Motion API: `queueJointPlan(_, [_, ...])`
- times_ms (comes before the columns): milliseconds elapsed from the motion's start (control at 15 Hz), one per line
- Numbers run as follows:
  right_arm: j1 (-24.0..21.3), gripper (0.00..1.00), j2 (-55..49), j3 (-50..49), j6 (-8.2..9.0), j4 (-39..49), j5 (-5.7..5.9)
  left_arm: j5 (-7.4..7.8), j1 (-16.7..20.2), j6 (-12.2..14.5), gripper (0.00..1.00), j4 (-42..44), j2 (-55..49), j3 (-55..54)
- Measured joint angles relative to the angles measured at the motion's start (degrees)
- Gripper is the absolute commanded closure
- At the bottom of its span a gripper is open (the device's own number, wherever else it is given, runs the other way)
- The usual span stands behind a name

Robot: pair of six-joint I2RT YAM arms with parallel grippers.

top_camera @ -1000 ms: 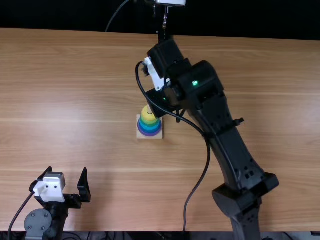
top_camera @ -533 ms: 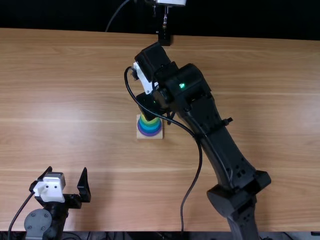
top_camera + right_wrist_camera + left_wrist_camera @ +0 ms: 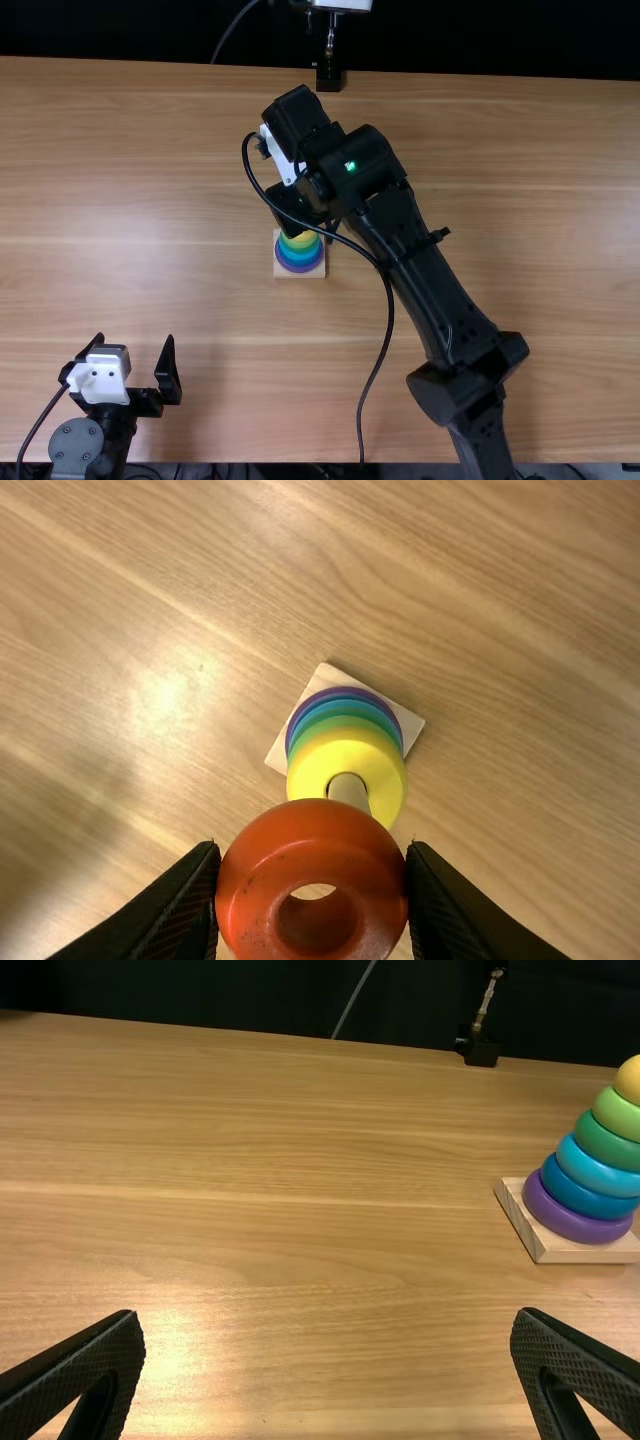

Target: Build the Hanoi tower: stack the rings onto the peg from bottom to top in this color order: purple, dark blue, light blue, dark green, light green, yellow, orange.

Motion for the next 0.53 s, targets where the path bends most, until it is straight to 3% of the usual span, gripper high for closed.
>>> queueJointPlan(533, [0.0,1.0,0.0,0.0,-0.15,0.3,0.0,0.02,0.0,0.0,0.0,0.0,0.0,0.0])
